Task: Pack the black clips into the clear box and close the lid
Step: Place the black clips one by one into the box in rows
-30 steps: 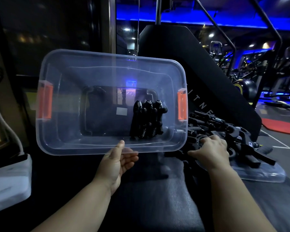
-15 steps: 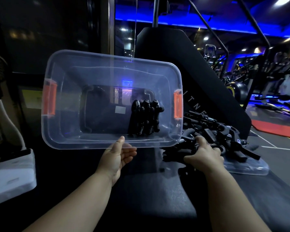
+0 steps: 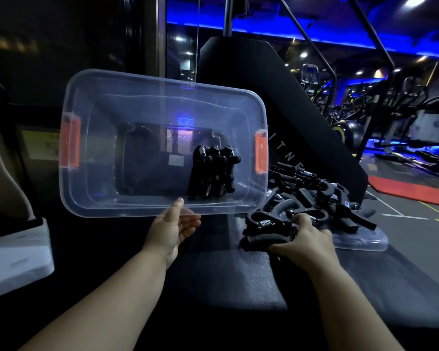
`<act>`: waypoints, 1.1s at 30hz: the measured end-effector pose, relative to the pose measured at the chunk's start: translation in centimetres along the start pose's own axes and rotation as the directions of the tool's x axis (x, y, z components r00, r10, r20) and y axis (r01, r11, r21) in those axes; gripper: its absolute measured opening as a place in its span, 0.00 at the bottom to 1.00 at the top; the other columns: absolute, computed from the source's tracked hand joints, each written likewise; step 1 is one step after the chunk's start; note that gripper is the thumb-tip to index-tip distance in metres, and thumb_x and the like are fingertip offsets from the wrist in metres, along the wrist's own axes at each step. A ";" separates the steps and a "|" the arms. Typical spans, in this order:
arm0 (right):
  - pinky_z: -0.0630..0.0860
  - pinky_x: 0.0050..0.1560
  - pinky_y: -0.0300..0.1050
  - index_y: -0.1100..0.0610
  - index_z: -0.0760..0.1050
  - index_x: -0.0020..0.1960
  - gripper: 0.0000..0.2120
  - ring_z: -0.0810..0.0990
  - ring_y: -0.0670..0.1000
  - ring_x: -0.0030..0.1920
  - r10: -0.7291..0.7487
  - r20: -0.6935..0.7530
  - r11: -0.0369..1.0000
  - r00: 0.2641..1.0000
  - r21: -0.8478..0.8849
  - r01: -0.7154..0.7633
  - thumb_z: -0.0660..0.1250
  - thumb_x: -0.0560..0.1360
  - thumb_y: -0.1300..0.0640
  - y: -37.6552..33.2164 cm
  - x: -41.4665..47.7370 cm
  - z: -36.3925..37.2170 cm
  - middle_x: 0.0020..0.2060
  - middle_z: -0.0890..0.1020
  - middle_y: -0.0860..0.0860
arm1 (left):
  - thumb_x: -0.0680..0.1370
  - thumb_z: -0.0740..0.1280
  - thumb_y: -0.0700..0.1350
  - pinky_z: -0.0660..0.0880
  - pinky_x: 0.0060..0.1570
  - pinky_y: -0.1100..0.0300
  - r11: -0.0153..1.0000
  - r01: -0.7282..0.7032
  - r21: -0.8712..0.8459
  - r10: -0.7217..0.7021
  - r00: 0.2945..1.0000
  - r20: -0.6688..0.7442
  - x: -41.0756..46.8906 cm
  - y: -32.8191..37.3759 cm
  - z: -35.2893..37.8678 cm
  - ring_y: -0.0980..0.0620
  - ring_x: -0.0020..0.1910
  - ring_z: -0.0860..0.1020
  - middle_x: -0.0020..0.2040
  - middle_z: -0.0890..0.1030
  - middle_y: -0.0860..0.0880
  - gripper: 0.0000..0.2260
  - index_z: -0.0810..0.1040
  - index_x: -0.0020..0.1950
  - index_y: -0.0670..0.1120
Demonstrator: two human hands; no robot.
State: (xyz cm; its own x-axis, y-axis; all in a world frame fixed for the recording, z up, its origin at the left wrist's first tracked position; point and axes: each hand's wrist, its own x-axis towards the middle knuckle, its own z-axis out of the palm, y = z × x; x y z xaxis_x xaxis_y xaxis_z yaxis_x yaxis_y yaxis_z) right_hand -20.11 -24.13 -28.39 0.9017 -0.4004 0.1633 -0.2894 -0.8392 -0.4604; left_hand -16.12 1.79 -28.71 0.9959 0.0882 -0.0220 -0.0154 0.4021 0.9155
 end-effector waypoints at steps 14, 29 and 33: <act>0.69 0.33 0.39 0.55 0.76 0.25 0.25 0.78 0.48 0.30 0.080 0.326 0.997 0.942 -0.035 -0.073 0.77 0.51 0.34 -0.2 0.1 -3.9 0.24 0.78 0.47 | 0.80 0.61 0.51 0.75 0.39 0.60 1.000 -0.001 -0.014 0.001 1.000 -0.001 0.2 -0.1 -0.1 0.52 0.33 0.81 0.38 0.82 0.44 0.15 0.75 0.39 0.43; 0.57 0.29 0.41 0.53 0.78 0.39 0.15 0.70 0.47 0.27 0.060 0.674 0.987 0.737 0.071 -0.145 0.74 0.67 0.42 -2.2 1.0 -6.0 0.30 0.79 0.51 | 0.80 0.60 0.51 0.75 0.35 0.62 1.000 -0.008 -0.027 0.008 1.000 0.009 0.3 -0.2 -0.2 0.54 0.31 0.81 0.34 0.82 0.46 0.15 0.74 0.39 0.43; 0.59 0.27 0.40 0.55 0.77 0.40 0.15 0.74 0.48 0.26 0.032 0.733 0.961 0.680 0.165 -0.223 0.75 0.62 0.46 -2.0 1.5 -5.9 0.34 0.79 0.54 | 0.80 0.61 0.51 0.74 0.37 0.61 1.000 -0.006 -0.028 0.007 1.000 0.010 0.3 -0.2 -0.3 0.54 0.31 0.81 0.34 0.82 0.46 0.15 0.75 0.40 0.43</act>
State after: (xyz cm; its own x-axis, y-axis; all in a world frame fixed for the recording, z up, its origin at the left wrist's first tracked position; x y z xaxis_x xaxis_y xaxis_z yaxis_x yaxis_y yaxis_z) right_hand -20.13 -25.27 -22.06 0.8391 -0.0296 -0.5431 -0.4261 -0.6563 -0.6227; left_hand -15.81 1.96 -29.02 0.9966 0.0814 -0.0116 -0.0243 0.4265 0.9042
